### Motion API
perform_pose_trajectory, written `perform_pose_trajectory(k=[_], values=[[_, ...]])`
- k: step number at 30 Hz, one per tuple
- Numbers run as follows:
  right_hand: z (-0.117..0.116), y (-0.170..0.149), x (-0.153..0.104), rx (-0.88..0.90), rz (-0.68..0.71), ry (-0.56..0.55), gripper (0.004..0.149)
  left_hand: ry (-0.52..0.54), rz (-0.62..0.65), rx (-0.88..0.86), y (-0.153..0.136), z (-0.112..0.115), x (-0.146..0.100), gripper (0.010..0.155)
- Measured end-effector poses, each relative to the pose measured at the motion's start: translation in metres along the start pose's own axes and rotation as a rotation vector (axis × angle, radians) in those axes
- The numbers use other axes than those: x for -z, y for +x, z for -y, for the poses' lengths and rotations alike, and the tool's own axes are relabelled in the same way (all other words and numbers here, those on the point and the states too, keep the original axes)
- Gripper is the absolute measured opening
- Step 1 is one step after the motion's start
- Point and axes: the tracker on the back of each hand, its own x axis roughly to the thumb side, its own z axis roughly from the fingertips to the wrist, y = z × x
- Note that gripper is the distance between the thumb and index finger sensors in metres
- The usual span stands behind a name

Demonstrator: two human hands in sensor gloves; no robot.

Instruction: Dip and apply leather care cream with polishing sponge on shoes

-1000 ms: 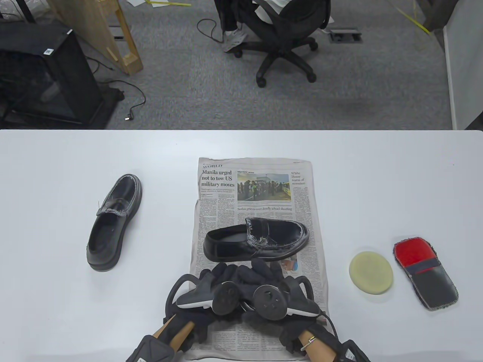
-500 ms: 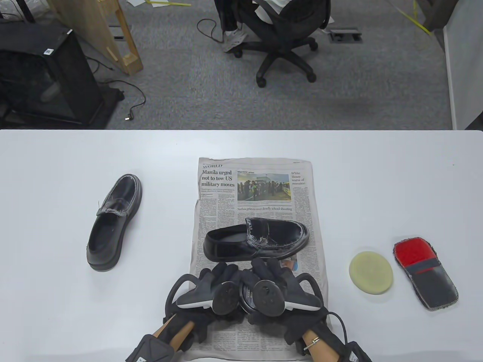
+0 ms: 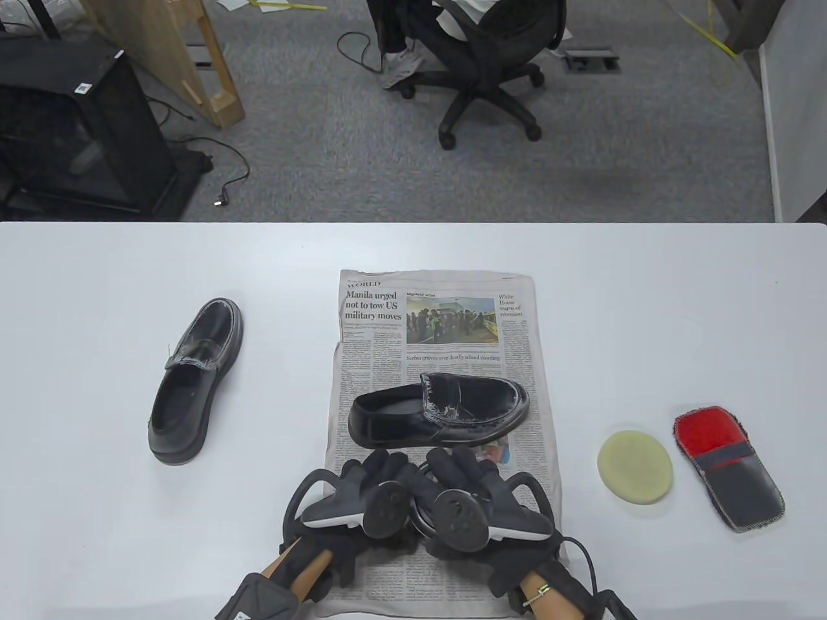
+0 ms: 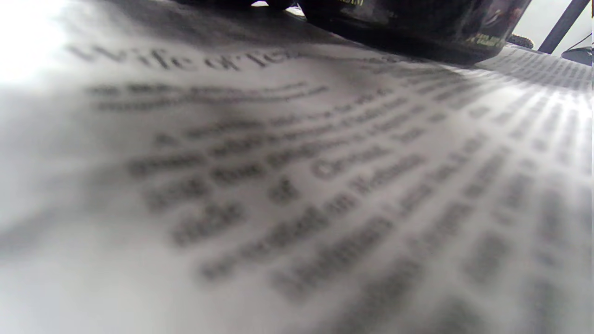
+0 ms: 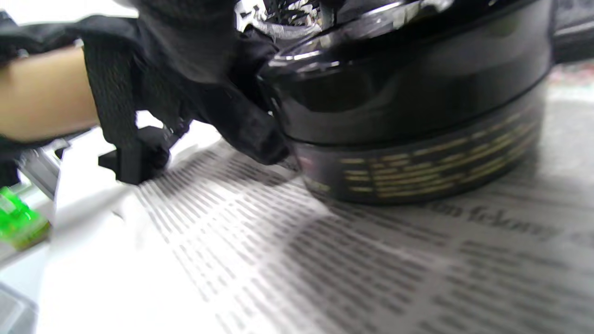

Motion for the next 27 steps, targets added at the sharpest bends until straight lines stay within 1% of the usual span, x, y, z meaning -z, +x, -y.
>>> perform_pose_trajectory(k=[1,2,3,4,5,6,7,8,9,10,11,12,13,14,16,17,18,19,20,21,22,23,26,27], values=[[-0.001,0.0,0.0,-0.087,-0.042,-0.002,0.115,0.0,0.0,0.002,0.0,0.0,0.0,0.1],[-0.003,0.0,0.002,-0.17,-0.075,0.022,0.118,0.0,0.0,0.002,0.0,0.0,0.0,0.1],[-0.008,0.001,0.004,-0.216,-0.101,0.054,0.119,-0.001,0.0,0.0,0.0,0.0,0.0,0.1],[-0.012,0.002,0.006,-0.223,-0.091,0.068,0.119,-0.001,0.0,-0.001,0.0,0.0,0.0,0.1],[-0.015,0.004,0.009,-0.269,-0.104,0.047,0.117,-0.002,-0.001,0.0,0.0,0.0,0.0,0.1],[-0.01,0.005,0.009,-0.268,-0.073,0.039,0.113,-0.001,-0.001,0.003,0.0,0.0,0.0,0.1],[-0.007,0.005,0.007,-0.213,-0.048,0.047,0.107,-0.001,-0.001,0.004,-0.001,0.0,0.0,0.099],[-0.004,0.004,0.005,-0.113,0.007,0.05,0.098,0.0,-0.001,0.002,-0.001,0.0,0.0,0.099],[-0.001,0.002,0.003,-0.055,0.024,0.028,0.087,0.0,-0.001,0.001,-0.001,0.0,0.0,0.099],[0.001,0.001,0.002,-0.024,0.037,0.032,0.083,-0.001,-0.001,0.001,-0.001,0.0,0.0,0.099],[0.001,0.0,0.0,-0.011,0.032,0.025,0.089,-0.001,-0.001,0.003,0.0,0.0,0.0,0.099],[0.0,0.0,0.001,-0.052,-0.001,0.002,0.103,-0.002,-0.001,0.004,-0.001,0.0,0.0,0.099],[-0.002,0.0,0.002,-0.105,-0.028,0.007,0.112,-0.002,-0.001,0.003,-0.001,0.0,0.0,0.099],[-0.005,0.0,0.005,-0.168,-0.058,0.032,0.115,-0.002,-0.001,0.003,-0.001,0.0,0.0,0.099],[-0.01,0.001,0.009,-0.193,-0.047,0.087,0.107,-0.001,-0.001,0.003,-0.001,0.0,0.0,0.099],[-0.003,0.0,0.006,-0.174,-0.045,0.046,0.104,-0.002,-0.001,0.004,-0.001,0.0,0.0,0.099],[0.0,-0.001,0.005,-0.131,-0.027,0.042,0.095,-0.001,-0.001,0.004,-0.001,0.0,0.0,0.099],[0.003,-0.002,0.002,-0.046,-0.006,0.02,0.087,-0.001,-0.001,0.003,-0.001,0.0,0.0,0.099],[0.004,-0.003,0.001,-0.025,0.004,0.018,0.087,-0.001,-0.001,0.003,-0.001,0.0,0.0,0.099],[0.004,-0.004,0.001,-0.028,-0.006,0.018,0.093,-0.001,0.0,0.003,-0.001,0.0,0.0,0.099],[0.002,-0.004,0.002,-0.068,-0.029,0.02,0.106,-0.002,0.0,0.003,-0.001,0.0,0.0,0.099],[-0.002,-0.004,0.005,-0.118,-0.055,0.046,0.114,-0.001,0.0,0.004,-0.001,0.0,0.0,0.099],[-0.013,-0.002,0.014,-0.15,-0.071,0.105,0.121,-0.001,-0.001,0.006,-0.001,0.0,0.0,0.099],[-0.013,0.001,0.015,-0.201,-0.083,0.102,0.122,0.0,-0.001,0.006,-0.001,0.0,0.0,0.099]])
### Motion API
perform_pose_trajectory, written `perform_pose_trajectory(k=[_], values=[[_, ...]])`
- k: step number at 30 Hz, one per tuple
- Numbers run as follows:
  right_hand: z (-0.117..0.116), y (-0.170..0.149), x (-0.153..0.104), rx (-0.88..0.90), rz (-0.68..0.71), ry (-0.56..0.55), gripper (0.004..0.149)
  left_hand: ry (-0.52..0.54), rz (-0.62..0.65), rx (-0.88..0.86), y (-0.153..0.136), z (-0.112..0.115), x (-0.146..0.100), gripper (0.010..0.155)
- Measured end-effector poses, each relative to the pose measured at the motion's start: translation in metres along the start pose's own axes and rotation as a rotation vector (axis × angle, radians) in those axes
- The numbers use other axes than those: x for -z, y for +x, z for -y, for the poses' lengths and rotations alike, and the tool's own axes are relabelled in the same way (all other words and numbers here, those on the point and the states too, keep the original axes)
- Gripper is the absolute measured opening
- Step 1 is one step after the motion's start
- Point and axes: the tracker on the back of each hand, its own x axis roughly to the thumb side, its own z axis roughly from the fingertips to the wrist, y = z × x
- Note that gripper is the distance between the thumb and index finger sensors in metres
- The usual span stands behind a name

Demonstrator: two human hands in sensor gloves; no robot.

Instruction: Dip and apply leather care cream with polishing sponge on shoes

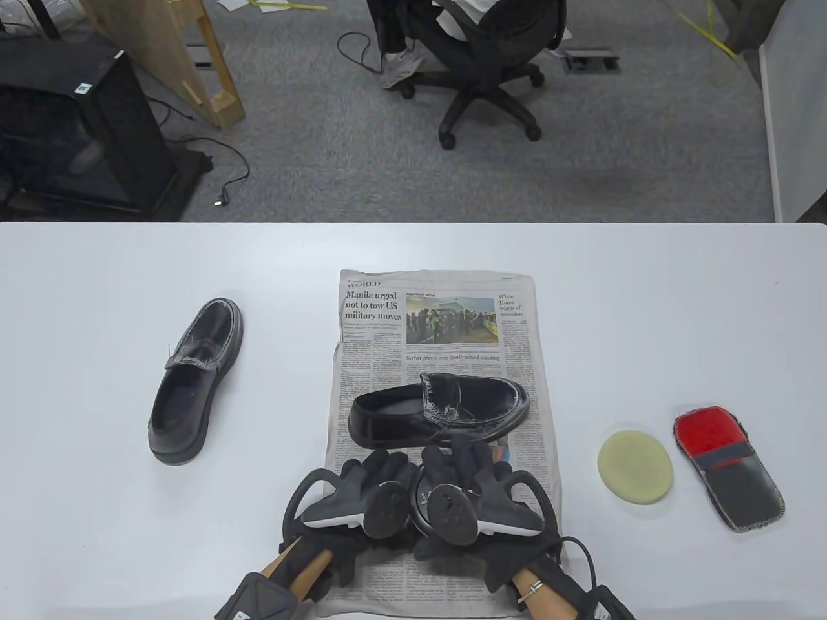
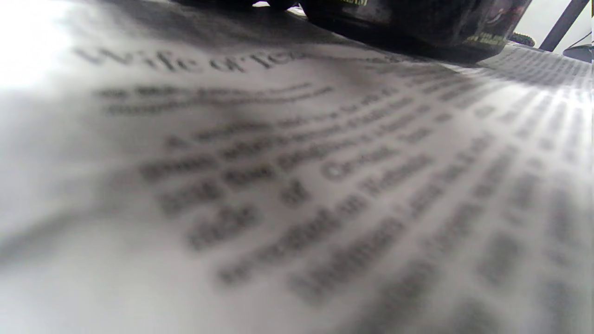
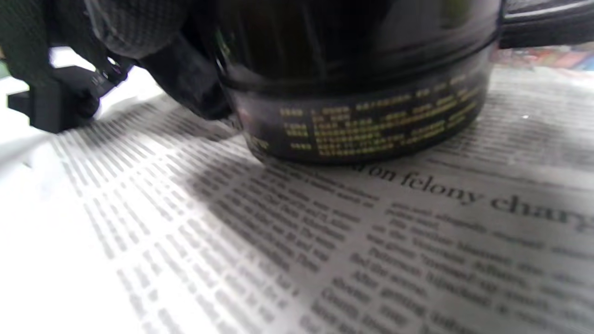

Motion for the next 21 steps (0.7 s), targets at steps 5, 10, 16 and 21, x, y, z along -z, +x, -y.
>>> perform_pose_trajectory(k=[5,10,16,21], values=[[0.003,-0.003,0.0,0.014,0.03,-0.063,0.124,-0.001,0.001,0.0,0.0,0.0,0.0,0.099],[0.016,-0.013,-0.009,0.101,0.076,-0.119,0.122,-0.002,-0.001,0.001,0.0,0.0,0.0,0.099],[0.047,-0.044,-0.031,0.078,-0.087,-0.293,0.12,0.003,0.013,-0.024,-0.003,-0.006,-0.001,0.1],[0.061,-0.125,-0.04,0.093,-0.433,-0.382,0.119,0.052,0.043,-0.099,-0.007,-0.022,-0.012,0.109]])
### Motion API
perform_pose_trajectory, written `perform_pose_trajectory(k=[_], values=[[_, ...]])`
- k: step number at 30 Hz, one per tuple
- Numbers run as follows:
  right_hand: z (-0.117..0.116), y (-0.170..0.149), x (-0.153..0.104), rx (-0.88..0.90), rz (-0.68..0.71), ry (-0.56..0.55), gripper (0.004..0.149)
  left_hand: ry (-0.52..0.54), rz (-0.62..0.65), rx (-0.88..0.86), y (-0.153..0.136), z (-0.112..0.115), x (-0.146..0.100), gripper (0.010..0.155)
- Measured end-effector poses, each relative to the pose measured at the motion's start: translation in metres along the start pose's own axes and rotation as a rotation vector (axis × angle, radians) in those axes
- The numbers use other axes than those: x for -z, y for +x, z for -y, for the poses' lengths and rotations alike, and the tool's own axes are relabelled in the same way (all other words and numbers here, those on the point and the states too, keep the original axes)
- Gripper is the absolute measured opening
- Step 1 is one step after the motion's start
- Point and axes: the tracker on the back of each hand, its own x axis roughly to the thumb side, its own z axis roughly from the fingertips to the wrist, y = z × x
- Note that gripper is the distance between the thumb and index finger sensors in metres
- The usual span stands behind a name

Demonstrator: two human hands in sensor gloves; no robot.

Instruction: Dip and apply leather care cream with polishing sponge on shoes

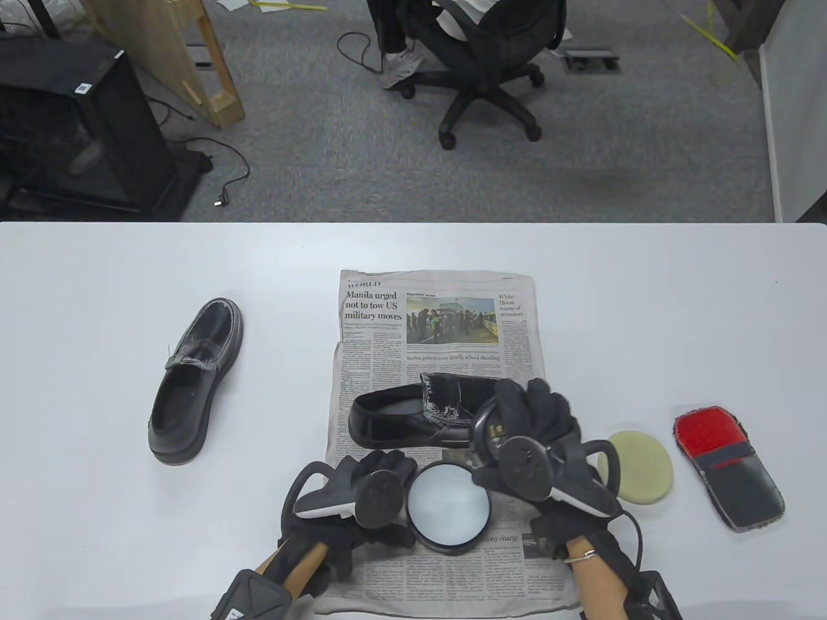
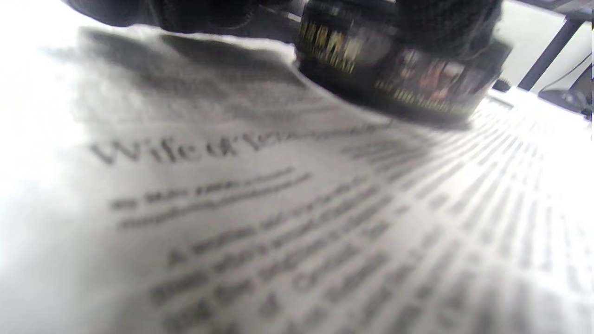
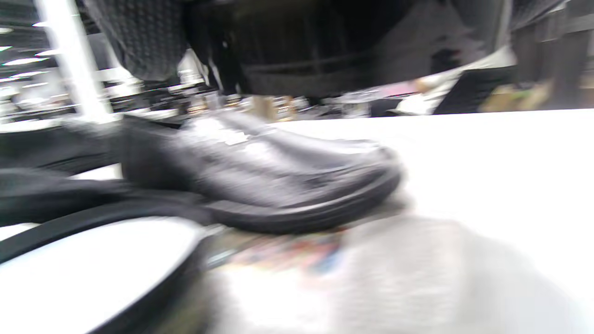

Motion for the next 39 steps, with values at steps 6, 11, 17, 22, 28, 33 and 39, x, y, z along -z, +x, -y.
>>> perform_pose_trajectory(k=[6,11,17,22,28,33,39], values=[[-0.028,-0.083,0.049,-0.094,-0.386,0.135,0.119,0.109,0.065,-0.072,0.014,-0.002,0.002,0.111],[-0.06,-0.106,0.073,-0.077,-0.493,0.196,0.117,0.09,0.059,-0.02,0.018,0.005,0.008,0.108],[-0.08,-0.102,0.091,-0.077,-0.464,0.336,0.104,0.087,0.039,-0.061,0.015,0.007,0.01,0.107],[-0.064,-0.099,0.074,-0.133,-0.436,0.288,0.103,0.084,0.026,-0.052,0.016,0.007,0.009,0.106],[-0.025,-0.088,0.017,-0.132,-0.404,0.198,0.089,0.08,0.016,-0.061,0.015,0.006,0.009,0.105],[-0.031,-0.088,-0.019,-0.089,-0.455,0.289,0.081,0.083,0.009,-0.067,0.015,0.007,0.009,0.105],[-0.063,-0.103,-0.022,-0.021,-0.471,0.402,0.087,0.083,0.01,-0.077,0.014,0.007,0.009,0.105]])
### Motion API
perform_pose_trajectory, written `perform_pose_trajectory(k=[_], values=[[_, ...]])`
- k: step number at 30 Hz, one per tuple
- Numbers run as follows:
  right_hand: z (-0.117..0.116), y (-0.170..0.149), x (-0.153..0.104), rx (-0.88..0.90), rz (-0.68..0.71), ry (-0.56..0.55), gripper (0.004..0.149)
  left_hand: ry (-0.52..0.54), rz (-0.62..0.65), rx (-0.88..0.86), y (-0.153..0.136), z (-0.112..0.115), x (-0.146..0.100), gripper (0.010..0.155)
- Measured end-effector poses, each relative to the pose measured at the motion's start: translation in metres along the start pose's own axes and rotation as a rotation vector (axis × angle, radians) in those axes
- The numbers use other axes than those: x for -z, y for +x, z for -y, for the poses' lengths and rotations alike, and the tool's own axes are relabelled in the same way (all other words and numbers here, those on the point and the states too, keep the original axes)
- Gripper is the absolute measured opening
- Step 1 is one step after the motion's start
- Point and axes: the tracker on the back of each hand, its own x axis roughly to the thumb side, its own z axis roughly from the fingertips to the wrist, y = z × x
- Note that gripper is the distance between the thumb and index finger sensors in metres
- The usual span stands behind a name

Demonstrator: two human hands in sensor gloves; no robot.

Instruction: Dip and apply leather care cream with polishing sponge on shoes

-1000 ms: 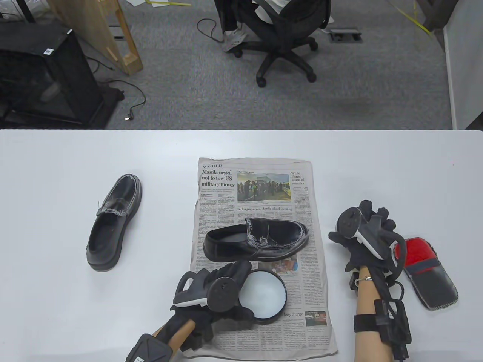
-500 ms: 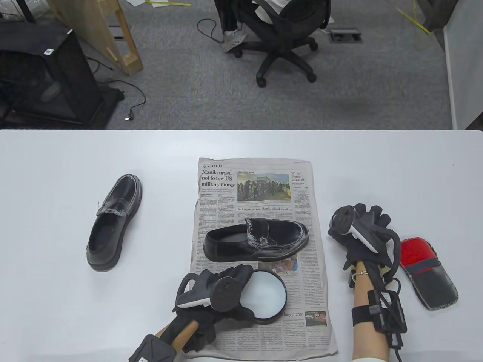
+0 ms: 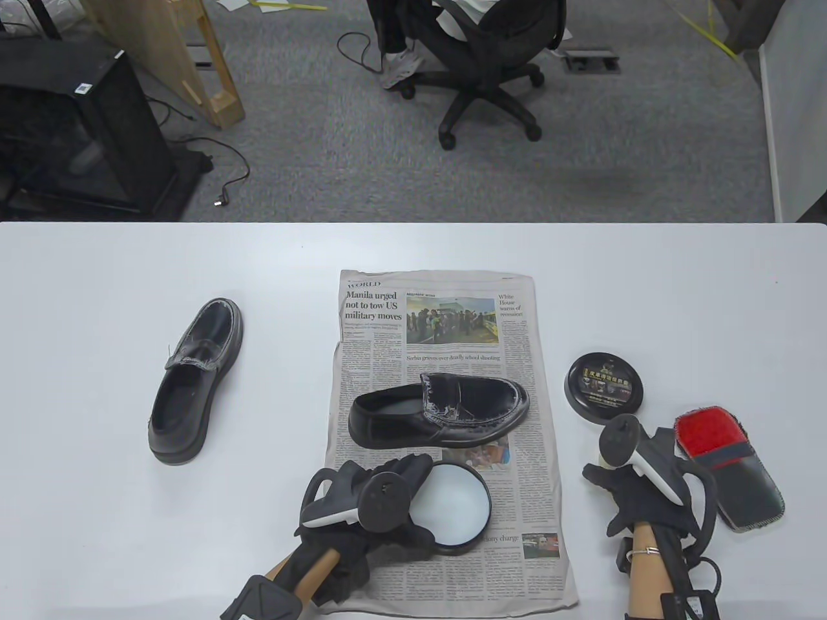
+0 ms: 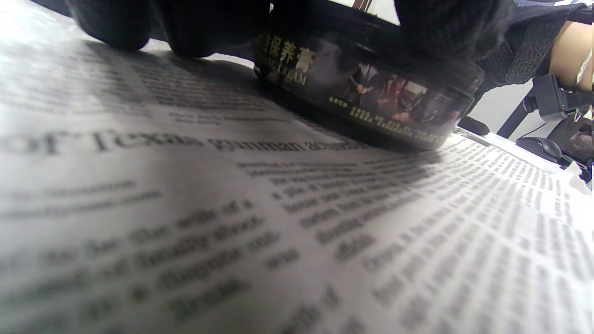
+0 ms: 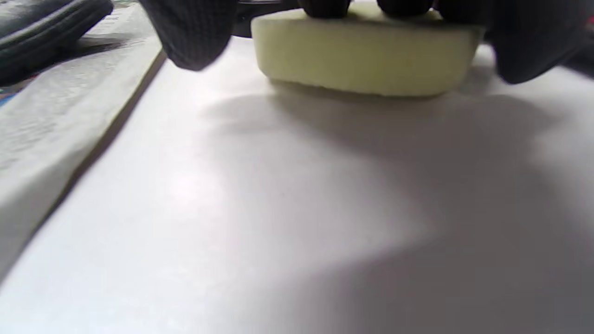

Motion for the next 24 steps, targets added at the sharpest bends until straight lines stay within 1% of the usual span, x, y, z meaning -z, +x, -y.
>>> perform_pose_trajectory(k=[2,4,6,8,9,11,13,14,15,16,17,19,20,21,22,23,24], values=[[-0.006,-0.002,0.004,-0.01,-0.018,-0.002,0.084,0.0,-0.001,-0.002,0.0,0.0,0.0,0.105],[-0.007,-0.001,0.004,-0.099,-0.029,-0.072,0.079,0.002,-0.005,-0.005,0.0,0.0,0.0,0.105],[-0.006,-0.002,0.004,-0.099,-0.047,-0.153,0.066,0.005,-0.008,-0.006,0.0,0.0,0.0,0.105],[0.0,-0.006,0.002,-0.073,-0.086,-0.25,0.051,0.007,-0.009,-0.007,0.0,0.0,0.0,0.105],[0.003,-0.006,0.0,-0.058,-0.085,-0.267,0.048,0.007,-0.009,-0.007,0.0,0.0,0.0,0.105],[0.015,-0.003,-0.012,-0.045,-0.026,-0.315,0.047,0.006,-0.009,-0.008,-0.001,0.0,0.0,0.105],[0.026,0.009,-0.03,0.038,0.136,-0.373,0.047,0.007,-0.009,-0.007,-0.001,0.0,0.0,0.105],[0.031,0.021,-0.042,0.075,0.253,-0.392,0.048,0.007,-0.01,-0.009,-0.001,0.0,0.0,0.105],[0.033,0.037,-0.056,0.073,0.37,-0.401,0.048,0.009,-0.012,-0.011,-0.002,-0.001,0.0,0.105],[0.034,0.056,-0.072,0.056,0.488,-0.421,0.048,0.009,-0.013,-0.011,-0.002,0.0,0.0,0.105],[0.033,0.068,-0.081,0.049,0.559,-0.423,0.048,0.01,-0.014,-0.01,-0.002,0.0,0.0,0.105],[0.024,0.109,-0.108,0.02,0.779,-0.407,0.048,0.011,-0.016,-0.009,-0.002,0.0,0.0,0.105],[0.018,0.122,-0.115,-0.008,0.831,-0.4,0.048,0.011,-0.016,-0.01,-0.002,0.0,0.0,0.105],[0.008,0.141,-0.123,-0.078,0.895,-0.379,0.048,0.011,-0.016,-0.011,-0.002,-0.001,0.0,0.105],[0.002,0.151,-0.126,-0.123,0.916,-0.376,0.049,0.011,-0.017,-0.012,-0.002,-0.001,0.0,0.105],[-0.007,0.162,-0.129,-0.18,0.934,-0.397,0.049,0.011,-0.017,-0.012,-0.002,-0.001,0.0,0.105],[-0.018,0.174,-0.129,-0.264,0.937,-0.441,0.049,0.01,-0.019,-0.01,-0.002,-0.001,0.0,0.106]])
